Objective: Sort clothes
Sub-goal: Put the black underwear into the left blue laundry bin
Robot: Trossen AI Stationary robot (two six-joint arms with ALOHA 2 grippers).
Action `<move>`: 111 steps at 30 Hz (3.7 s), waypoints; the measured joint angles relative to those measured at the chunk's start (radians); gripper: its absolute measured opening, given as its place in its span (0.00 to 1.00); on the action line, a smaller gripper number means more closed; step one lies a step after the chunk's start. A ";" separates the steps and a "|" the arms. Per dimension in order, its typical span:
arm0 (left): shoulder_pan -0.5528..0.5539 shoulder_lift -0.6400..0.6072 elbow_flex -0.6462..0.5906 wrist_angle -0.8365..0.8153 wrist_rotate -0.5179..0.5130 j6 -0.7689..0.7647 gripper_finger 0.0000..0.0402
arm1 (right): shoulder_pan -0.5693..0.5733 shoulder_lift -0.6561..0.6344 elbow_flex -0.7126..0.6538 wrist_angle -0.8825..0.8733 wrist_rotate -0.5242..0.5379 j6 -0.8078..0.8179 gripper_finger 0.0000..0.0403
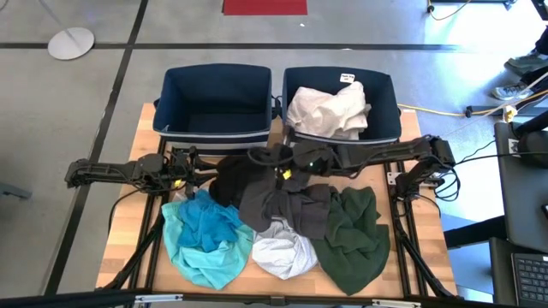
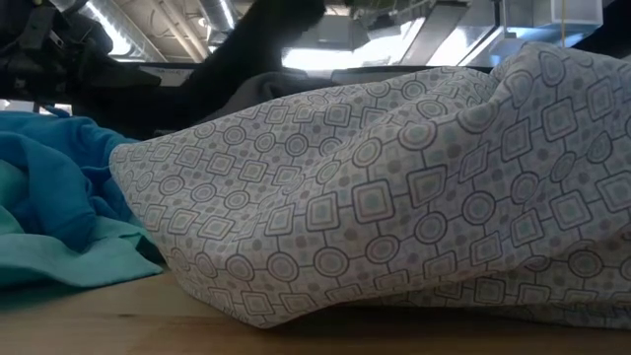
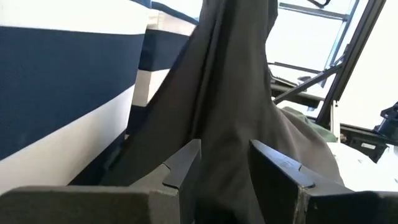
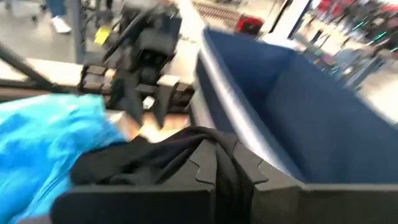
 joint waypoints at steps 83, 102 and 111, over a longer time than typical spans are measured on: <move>0.000 0.001 0.000 0.021 -0.026 0.004 0.31 | -0.399 0.396 0.841 -0.656 -0.307 0.057 0.71; 0.000 0.000 0.000 0.000 -0.026 -0.006 0.31 | -0.095 0.302 0.635 -0.998 0.131 -0.023 0.72; 0.000 0.001 0.000 -0.001 -0.026 -0.006 0.31 | -0.109 0.307 0.553 -0.864 0.257 -0.163 0.60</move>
